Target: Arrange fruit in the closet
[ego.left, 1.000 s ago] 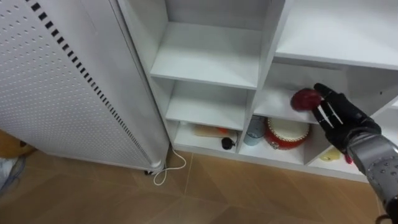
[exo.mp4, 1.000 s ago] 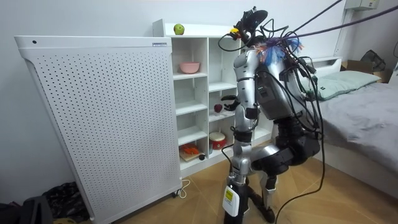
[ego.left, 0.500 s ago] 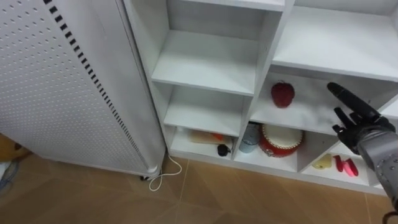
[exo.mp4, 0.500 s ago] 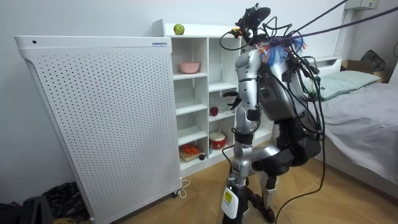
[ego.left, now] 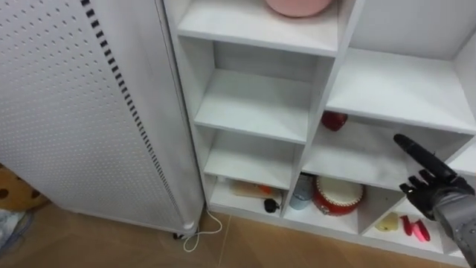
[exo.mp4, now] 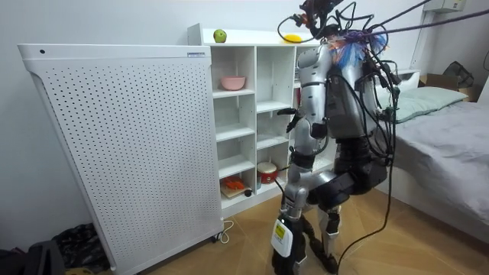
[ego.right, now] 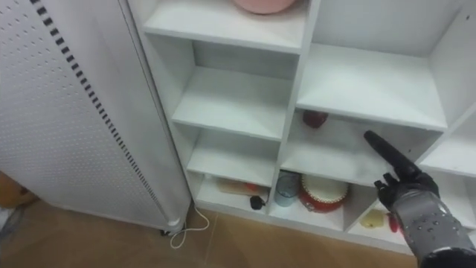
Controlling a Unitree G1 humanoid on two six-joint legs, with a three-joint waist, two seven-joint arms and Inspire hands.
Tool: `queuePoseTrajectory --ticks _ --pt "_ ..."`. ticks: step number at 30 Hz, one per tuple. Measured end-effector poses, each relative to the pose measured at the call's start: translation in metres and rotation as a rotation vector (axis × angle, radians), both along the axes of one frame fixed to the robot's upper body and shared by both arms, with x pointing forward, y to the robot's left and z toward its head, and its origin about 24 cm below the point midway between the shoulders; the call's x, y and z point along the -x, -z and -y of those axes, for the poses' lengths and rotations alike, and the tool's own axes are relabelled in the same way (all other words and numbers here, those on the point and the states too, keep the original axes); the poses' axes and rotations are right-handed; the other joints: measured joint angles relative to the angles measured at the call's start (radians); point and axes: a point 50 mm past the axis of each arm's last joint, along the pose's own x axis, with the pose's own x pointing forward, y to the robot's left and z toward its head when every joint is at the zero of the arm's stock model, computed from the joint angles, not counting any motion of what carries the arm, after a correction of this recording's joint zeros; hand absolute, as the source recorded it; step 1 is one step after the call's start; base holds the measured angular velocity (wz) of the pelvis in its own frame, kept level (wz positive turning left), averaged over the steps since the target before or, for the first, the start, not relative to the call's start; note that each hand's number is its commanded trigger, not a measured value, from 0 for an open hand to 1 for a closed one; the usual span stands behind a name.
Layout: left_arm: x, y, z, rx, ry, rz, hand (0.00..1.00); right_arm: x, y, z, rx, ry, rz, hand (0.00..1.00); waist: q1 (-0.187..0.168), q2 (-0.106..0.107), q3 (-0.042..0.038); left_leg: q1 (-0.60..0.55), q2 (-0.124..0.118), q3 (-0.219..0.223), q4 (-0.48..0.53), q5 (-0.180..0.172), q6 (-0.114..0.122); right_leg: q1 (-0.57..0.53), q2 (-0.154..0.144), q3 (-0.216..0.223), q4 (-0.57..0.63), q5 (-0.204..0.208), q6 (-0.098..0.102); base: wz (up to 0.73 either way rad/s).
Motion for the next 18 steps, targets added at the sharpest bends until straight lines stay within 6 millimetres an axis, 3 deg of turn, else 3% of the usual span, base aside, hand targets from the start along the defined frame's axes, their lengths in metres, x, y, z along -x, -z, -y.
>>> queuePoseTrajectory --ticks 5,7,9,10,13,15,18 --pt "-0.002 0.000 -0.001 0.024 -0.003 -0.013 0.00 0.035 0.050 0.014 -0.023 0.008 -0.089 0.00 0.003 0.026 -0.0015 0.095 0.010 0.003 -0.077 0.009 0.003 0.100 0.014 -0.004 -0.091 0.020 0.012 -0.05" --pt "-0.006 -0.002 -0.003 0.028 -0.035 -0.005 0.00 0.059 0.078 0.016 0.000 -0.010 -0.172 0.00 -0.005 0.043 -0.0079 0.151 0.017 0.007 -0.122 0.014 0.003 0.159 0.032 -0.005 -0.151 0.037 0.018 -0.08" --pt "-0.007 -0.002 -0.005 0.033 -0.065 0.008 0.00 0.072 0.093 0.015 0.010 -0.025 -0.219 0.00 -0.016 0.049 -0.0125 0.185 0.015 0.009 -0.151 0.019 0.003 0.191 0.040 -0.003 -0.177 0.043 0.022 -0.03" --pt "-0.008 -0.003 -0.006 0.039 -0.088 0.021 0.00 0.088 0.110 0.014 0.017 -0.036 -0.276 0.00 -0.024 0.060 -0.0198 0.220 0.015 0.009 -0.176 0.021 0.003 0.227 0.044 -0.005 -0.206 0.046 0.026 0.00" --pt "-0.010 -0.004 -0.008 0.049 -0.114 0.056 0.00 0.141 0.162 -0.006 0.030 -0.138 -0.480 0.00 -0.061 0.056 -0.0347 0.363 0.006 0.028 -0.308 0.052 -0.001 0.344 0.043 -0.004 -0.288 0.058 0.031 -0.08" --pt "-0.018 -0.006 -0.006 0.059 -0.115 0.089 0.00 0.166 0.179 -0.012 0.006 -0.169 -0.561 0.00 -0.089 0.060 -0.0444 0.414 0.002 0.027 -0.359 0.068 -0.003 0.390 0.044 -0.006 -0.330 0.064 0.035 0.04" --pt "-0.019 -0.007 -0.005 0.069 -0.117 0.120 0.00 0.197 0.195 -0.014 0.029 -0.232 -0.648 0.00 -0.118 0.058 -0.0512 0.503 0.002 0.035 -0.436 0.089 -0.006 0.469 0.051 -0.010 -0.386 0.076 0.036 -0.04"
